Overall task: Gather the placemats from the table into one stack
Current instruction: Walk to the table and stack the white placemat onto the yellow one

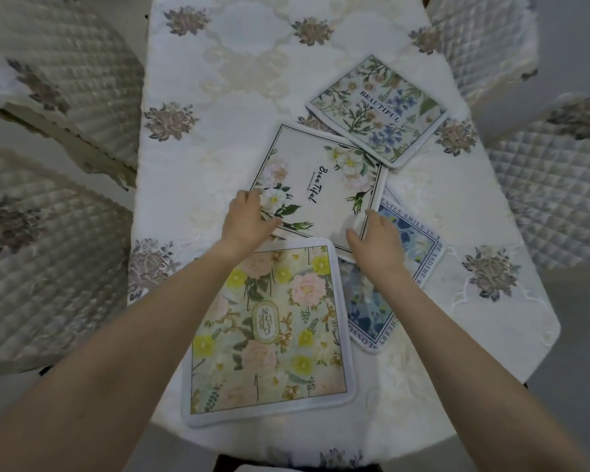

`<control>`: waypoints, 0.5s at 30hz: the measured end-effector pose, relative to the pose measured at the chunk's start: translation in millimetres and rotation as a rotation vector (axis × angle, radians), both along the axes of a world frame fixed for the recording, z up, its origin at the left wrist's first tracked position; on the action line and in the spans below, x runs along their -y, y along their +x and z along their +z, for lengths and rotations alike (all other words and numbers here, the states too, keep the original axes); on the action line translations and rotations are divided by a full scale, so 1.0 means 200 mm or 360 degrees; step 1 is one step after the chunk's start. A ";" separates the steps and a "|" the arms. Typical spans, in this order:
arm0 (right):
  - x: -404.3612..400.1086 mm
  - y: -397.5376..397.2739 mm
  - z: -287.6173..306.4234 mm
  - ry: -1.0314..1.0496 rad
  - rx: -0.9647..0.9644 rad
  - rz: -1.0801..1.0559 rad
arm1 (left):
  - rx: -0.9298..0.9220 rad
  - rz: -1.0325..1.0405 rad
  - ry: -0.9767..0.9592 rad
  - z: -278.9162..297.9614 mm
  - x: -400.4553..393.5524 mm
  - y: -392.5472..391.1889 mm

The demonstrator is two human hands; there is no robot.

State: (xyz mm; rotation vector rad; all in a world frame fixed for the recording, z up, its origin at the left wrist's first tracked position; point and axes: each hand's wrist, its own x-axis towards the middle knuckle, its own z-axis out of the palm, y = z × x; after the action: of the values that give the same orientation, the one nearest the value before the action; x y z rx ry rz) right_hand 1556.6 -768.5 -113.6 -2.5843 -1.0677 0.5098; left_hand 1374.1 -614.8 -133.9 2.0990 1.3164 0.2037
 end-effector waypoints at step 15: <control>-0.19 0.09 -0.18 -0.0157 -0.0220 -0.0508 | -0.0458 0.0178 0.0071 -0.11 -0.20 0.17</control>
State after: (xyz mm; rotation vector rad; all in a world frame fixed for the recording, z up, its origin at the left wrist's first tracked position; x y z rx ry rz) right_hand 1573.8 -731.4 -150.6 -2.6867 -0.5832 0.6610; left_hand 1407.1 -575.2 -156.3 2.1530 1.6121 -0.0244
